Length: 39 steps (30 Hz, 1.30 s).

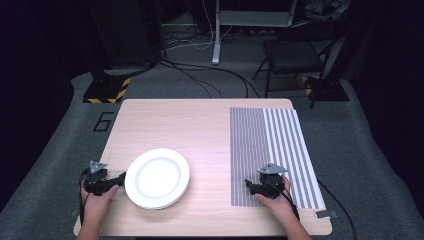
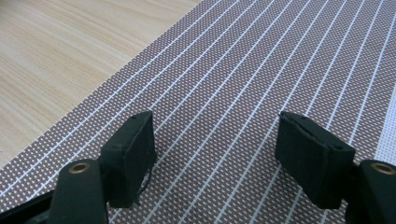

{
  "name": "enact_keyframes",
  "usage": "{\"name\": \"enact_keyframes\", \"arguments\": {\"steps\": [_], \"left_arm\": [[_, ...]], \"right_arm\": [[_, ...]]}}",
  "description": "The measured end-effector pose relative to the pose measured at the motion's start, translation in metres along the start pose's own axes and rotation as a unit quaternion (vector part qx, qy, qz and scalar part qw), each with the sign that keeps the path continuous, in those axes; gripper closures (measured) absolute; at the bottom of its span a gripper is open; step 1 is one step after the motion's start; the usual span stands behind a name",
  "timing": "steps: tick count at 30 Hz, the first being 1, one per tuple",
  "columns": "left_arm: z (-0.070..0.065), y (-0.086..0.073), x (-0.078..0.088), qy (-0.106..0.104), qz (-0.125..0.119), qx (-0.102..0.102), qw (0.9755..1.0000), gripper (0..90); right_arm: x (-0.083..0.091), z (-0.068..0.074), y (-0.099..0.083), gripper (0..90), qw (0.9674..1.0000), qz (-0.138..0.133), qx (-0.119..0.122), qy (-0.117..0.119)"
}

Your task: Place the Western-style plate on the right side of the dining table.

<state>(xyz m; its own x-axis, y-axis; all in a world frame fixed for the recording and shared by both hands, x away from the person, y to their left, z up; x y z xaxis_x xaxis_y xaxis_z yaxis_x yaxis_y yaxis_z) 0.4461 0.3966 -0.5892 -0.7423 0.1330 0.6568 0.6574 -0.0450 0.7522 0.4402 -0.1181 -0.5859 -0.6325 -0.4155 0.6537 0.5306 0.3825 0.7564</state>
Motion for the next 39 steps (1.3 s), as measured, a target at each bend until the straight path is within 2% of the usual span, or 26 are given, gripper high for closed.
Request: {"name": "enact_keyframes", "arguments": {"steps": [2,5,9,12,13,20,27,32,34,36,38,39], "left_arm": [[0.0002,-0.0001,0.0005,-0.004,0.001,0.003,1.0,19.5],[0.0002,0.0012,-0.0003,-0.007,-0.009,0.01,0.9999,19.5],[0.0002,0.0002,0.0002,-0.006,-0.002,0.005,1.0,19.5],[-0.0005,0.0011,-0.0012,-0.002,-0.006,0.005,1.0,19.0],[0.0004,0.0003,-0.0001,-0.005,0.0,0.0,1.0,19.0],[0.0,0.0005,0.0002,-0.011,-0.004,0.013,0.9998,19.1],[0.0016,0.0009,0.0003,-0.012,-0.007,0.012,0.9998,19.8],[0.0038,0.0024,0.0001,-0.006,-0.01,0.012,0.9999,24.8],[0.0044,0.0034,0.0015,-0.01,-0.007,0.024,0.9996,28.5],[0.004,0.0045,0.0036,-0.016,-0.002,0.045,0.9988,35.3],[0.0017,0.0051,0.0052,-0.018,0.006,0.04,0.999,36.2],[0.0017,0.0051,0.0052,-0.018,0.006,0.04,0.999,37.6]], "right_arm": [[-0.0004,0.0008,0.0,25.7,1.0,0.001,0.002,0.004],[-0.0007,0.0023,-0.0003,21.3,0.9999,0.003,0.005,0.01],[-0.001,0.0034,-0.0006,19.4,0.9998,0.008,0.01,0.014],[-0.0012,0.0038,-0.0008,19.3,0.9998,0.009,0.012,0.015],[-0.0012,0.0038,-0.0008,19.3,0.9998,0.009,0.012,0.015],[-0.0013,0.0043,-0.0007,19.2,0.9998,0.009,0.01,0.014],[-0.0018,0.0043,-0.0004,19.0,0.9999,0.008,0.009,0.01],[-0.0017,0.0043,-0.0004,19.2,0.9999,0.008,0.009,0.01],[-0.0014,0.0042,-0.0003,19.9,0.9999,0.007,0.008,0.01],[-0.0008,0.0034,0.0001,24.3,1.0,0.005,0.007,0.005],[0.0007,0.0033,0.0009,31.2,1.0,0.008,0.001,0.001],[0.0007,0.0033,0.0009,31.2,1.0,0.008,0.001,0.001]]}}
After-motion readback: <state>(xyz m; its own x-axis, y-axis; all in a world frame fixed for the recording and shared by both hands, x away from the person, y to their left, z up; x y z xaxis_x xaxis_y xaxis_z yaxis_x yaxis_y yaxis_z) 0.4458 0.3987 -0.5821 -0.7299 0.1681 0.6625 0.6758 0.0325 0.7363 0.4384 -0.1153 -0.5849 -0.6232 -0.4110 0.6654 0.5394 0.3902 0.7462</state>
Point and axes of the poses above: each handheld gripper's, and its own axes: x roughly backward along the jaws, y roughly out of its top, z roughly to its left, the point moved 9 cm from there along -x, roughly forward along the jaws, and after that the axes turned 2 degrees about x, right-handed, at the moved point
